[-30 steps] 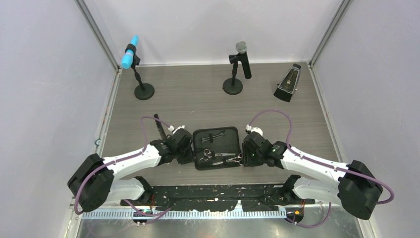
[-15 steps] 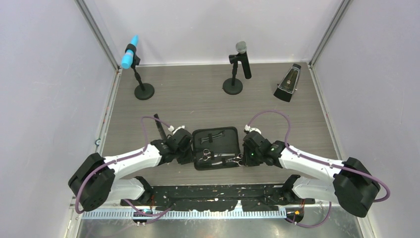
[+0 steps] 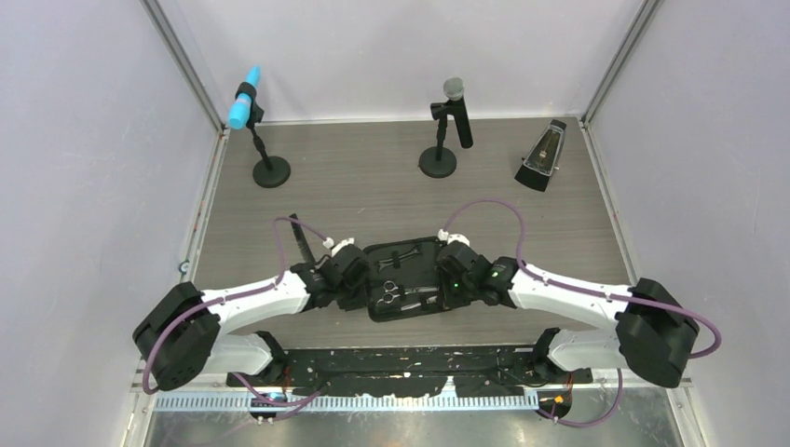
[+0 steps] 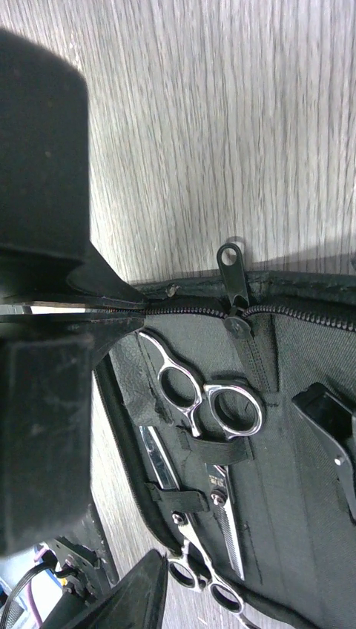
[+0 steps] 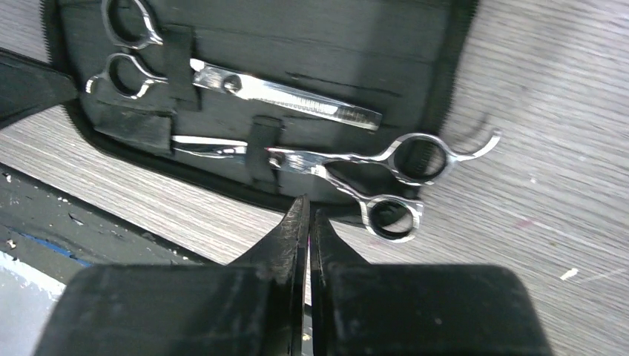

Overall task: Sort the hair-cutting tools
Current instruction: Place the scissors in the hairdressing tool bag.

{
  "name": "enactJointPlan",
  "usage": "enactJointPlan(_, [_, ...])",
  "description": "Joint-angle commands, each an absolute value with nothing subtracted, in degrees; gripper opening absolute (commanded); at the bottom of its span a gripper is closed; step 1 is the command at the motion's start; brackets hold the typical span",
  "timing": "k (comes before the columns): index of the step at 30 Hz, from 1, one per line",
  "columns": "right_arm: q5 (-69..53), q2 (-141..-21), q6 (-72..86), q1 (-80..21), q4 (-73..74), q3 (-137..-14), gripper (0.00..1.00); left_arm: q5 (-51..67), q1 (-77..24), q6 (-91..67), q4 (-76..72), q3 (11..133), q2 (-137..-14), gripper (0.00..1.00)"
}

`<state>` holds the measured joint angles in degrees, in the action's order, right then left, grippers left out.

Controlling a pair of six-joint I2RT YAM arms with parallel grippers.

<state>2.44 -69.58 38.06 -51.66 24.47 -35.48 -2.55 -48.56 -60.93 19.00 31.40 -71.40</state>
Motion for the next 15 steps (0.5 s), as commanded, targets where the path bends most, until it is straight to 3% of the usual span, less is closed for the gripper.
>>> enactJointPlan(1, [4.0, -73.1, 39.7, -54.1, 21.8, -39.8, 0.05, -3.6, -50.1, -61.6, 16.7, 34.4, -72.3, 0.0])
enactJointPlan(6, [7.7, -71.6, 39.3, -54.4, 25.0, -40.8, 0.07, -5.2, -50.3, -61.9, 17.5, 33.5, -71.0, 0.0])
enactJointPlan(9, [10.3, -68.9, 37.8, -53.3, 28.9, -40.4, 0.22, -6.2, -50.3, -61.9, 18.1, 33.4, -70.3, 0.0])
enactJointPlan(15, [6.4, -62.6, 34.9, -45.2, 30.8, -34.9, 0.28, -6.2, -50.3, -61.5, 18.4, 33.8, -70.5, 0.0])
